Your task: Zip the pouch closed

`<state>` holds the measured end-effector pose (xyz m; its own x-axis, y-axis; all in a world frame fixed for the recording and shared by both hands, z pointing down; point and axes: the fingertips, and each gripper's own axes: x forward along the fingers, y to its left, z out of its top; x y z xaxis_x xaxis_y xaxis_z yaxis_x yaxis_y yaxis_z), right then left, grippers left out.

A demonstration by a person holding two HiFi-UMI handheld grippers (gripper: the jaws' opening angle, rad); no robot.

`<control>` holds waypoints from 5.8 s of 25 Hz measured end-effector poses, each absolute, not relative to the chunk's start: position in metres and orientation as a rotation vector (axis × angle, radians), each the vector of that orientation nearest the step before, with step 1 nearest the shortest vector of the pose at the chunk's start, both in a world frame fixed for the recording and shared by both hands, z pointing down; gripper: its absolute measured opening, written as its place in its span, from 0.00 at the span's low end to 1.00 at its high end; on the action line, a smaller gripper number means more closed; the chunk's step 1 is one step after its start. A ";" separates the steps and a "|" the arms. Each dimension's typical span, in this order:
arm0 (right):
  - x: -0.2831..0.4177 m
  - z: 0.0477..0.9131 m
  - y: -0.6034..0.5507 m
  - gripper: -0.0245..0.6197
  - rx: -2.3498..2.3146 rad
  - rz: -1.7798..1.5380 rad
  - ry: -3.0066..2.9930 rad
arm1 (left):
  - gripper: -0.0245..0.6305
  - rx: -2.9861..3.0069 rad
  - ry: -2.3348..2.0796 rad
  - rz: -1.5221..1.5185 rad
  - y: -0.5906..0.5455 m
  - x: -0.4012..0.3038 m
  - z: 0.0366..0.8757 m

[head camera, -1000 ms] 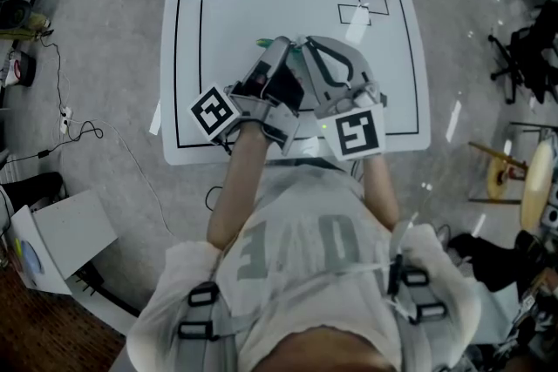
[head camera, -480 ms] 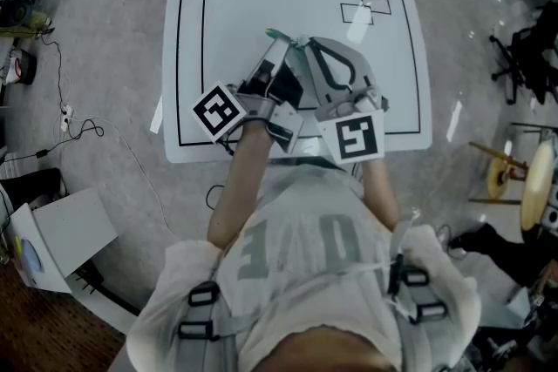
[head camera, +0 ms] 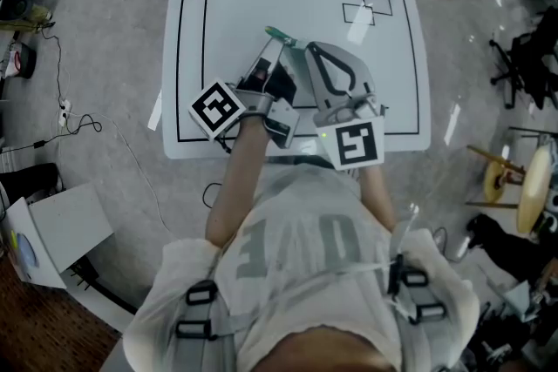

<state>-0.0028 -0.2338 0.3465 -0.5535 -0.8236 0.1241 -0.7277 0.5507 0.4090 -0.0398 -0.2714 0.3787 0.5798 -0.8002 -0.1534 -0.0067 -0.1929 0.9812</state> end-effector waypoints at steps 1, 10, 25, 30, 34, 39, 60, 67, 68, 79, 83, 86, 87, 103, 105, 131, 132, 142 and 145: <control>-0.003 0.346 -0.233 0.05 1.285 -0.447 -2.494 | 0.05 1.615 -0.702 -0.825 -0.271 -0.043 0.381; -0.003 0.313 -0.230 0.05 1.427 -0.386 -2.668 | 0.05 1.596 -0.921 -0.811 -0.282 -0.092 0.407; 0.013 0.296 -0.216 0.05 1.437 -0.373 -2.690 | 0.05 1.647 -1.129 -0.803 -0.281 -0.137 0.411; 0.014 0.295 -0.215 0.05 1.436 -0.379 -2.689 | 0.05 1.716 -1.179 -0.755 -0.278 -0.136 0.405; 0.012 0.291 -0.214 0.05 1.416 -0.379 -2.707 | 0.05 1.789 -1.230 -0.738 -0.277 -0.139 0.395; 0.006 0.286 -0.210 0.05 1.381 -0.396 -2.725 | 0.06 1.853 -1.263 -0.720 -0.274 -0.139 0.382; 0.005 0.276 -0.208 0.05 1.372 -0.389 -2.750 | 0.31 2.413 -1.592 -0.501 -0.240 -0.123 0.287; -0.010 0.301 -0.202 0.05 1.267 -0.283 -2.766 | 0.31 2.436 -1.650 -0.444 -0.236 -0.127 0.290; -0.009 0.309 -0.203 0.05 1.263 -0.241 -2.761 | 0.31 2.444 -1.658 -0.429 -0.236 -0.126 0.290; 0.041 0.415 -0.234 0.05 1.430 0.207 -2.579 | 0.31 2.469 -1.691 -0.356 -0.233 -0.126 0.292; 0.067 0.439 -0.242 0.05 1.503 0.273 -2.503 | 0.31 2.470 -1.676 -0.348 -0.235 -0.122 0.294; 0.089 0.461 -0.250 0.05 1.573 0.340 -2.446 | 0.31 2.471 -1.652 -0.340 -0.234 -0.115 0.297; 0.097 0.469 -0.252 0.05 1.596 0.347 -2.417 | 0.31 2.476 -1.646 -0.336 -0.234 -0.112 0.297; 0.183 0.588 -0.222 0.41 1.793 0.796 -2.029 | 0.31 2.506 -1.621 -0.296 -0.233 -0.099 0.299; 0.182 0.587 -0.221 0.41 1.797 0.780 -2.033 | 0.31 2.513 -1.612 -0.295 -0.233 -0.096 0.299; 0.127 0.299 -0.246 0.27 1.994 -0.069 -2.523 | 0.31 2.675 -1.671 -0.227 -0.236 -0.083 0.271; 0.119 0.293 -0.243 0.24 1.970 -0.094 -2.558 | 0.31 2.687 -1.703 -0.221 -0.235 -0.083 0.269; 0.079 0.295 -0.230 0.05 1.872 -0.141 -2.590 | 0.26 2.735 -1.830 -0.186 -0.233 -0.086 0.263; 0.077 0.301 -0.232 0.05 1.854 -0.128 -2.578 | 0.26 2.728 -1.832 -0.168 -0.235 -0.087 0.268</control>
<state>0.0766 -0.2317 0.3015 -0.3189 -0.9447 -0.0764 -0.9476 0.3162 0.0446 -0.0868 -0.2352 0.2678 0.3779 -0.9107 -0.1668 -0.9258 -0.3721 -0.0662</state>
